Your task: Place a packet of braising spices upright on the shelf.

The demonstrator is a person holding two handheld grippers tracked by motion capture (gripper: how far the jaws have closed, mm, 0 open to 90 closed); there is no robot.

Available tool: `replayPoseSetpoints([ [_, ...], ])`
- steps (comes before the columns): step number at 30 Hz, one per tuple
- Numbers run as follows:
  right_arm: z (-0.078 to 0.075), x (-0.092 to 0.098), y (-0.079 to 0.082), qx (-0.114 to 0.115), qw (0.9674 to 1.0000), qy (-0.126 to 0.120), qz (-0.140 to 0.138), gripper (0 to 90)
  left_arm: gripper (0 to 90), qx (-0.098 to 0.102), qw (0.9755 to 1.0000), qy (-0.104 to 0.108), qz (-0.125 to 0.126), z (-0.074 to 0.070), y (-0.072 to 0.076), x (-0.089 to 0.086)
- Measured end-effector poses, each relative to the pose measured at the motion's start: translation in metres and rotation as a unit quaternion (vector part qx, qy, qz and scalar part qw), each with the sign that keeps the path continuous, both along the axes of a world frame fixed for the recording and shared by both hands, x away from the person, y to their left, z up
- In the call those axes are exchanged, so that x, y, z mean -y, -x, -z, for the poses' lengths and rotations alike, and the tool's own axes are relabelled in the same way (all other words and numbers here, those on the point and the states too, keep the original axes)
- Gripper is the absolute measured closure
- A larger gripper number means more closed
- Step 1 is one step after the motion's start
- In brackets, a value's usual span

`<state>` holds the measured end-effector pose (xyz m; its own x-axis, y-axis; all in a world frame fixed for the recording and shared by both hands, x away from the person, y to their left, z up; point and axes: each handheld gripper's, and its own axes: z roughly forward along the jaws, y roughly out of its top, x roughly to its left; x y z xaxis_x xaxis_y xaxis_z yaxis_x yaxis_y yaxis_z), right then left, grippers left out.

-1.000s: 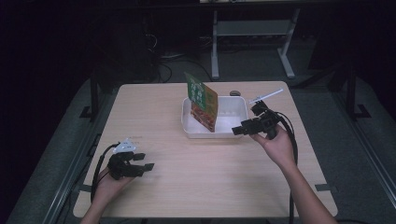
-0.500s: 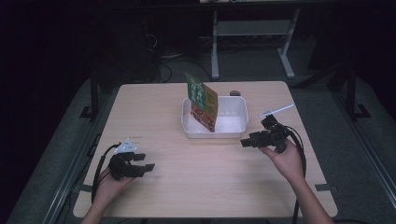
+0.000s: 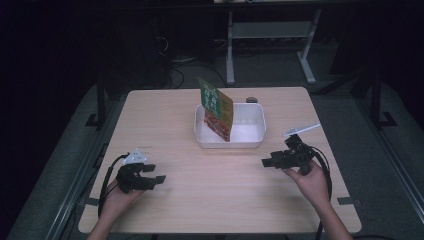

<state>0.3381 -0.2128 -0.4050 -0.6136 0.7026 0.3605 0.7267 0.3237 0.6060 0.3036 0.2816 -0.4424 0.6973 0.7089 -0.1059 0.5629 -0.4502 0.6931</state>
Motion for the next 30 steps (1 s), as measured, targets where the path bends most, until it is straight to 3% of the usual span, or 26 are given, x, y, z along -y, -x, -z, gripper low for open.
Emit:
replayPoseSetpoints([
  [23, 0.038, 0.024, 0.040, -0.019, 0.9996, -0.017, 0.010, 40.7, 34.0, -0.001, 1.0000, -0.002, 0.001, 0.001, 0.001, 0.003],
  [27, 0.045, 0.026, 0.048, -0.017, 0.9994, -0.027, 0.012, 40.6, 33.6, -0.002, 1.0000, -0.002, 0.002, 0.001, 0.001, 0.004],
  [28, 0.049, 0.027, 0.055, -0.023, 0.9989, -0.040, 0.009, 39.9, 33.5, -0.002, 1.0000, -0.003, 0.003, 0.001, 0.001, 0.005],
  [30, 0.048, 0.026, 0.059, -0.022, 0.9990, -0.038, 0.007, 39.7, 33.2, -0.001, 1.0000, -0.005, 0.008, 0.001, 0.002, 0.006],
])
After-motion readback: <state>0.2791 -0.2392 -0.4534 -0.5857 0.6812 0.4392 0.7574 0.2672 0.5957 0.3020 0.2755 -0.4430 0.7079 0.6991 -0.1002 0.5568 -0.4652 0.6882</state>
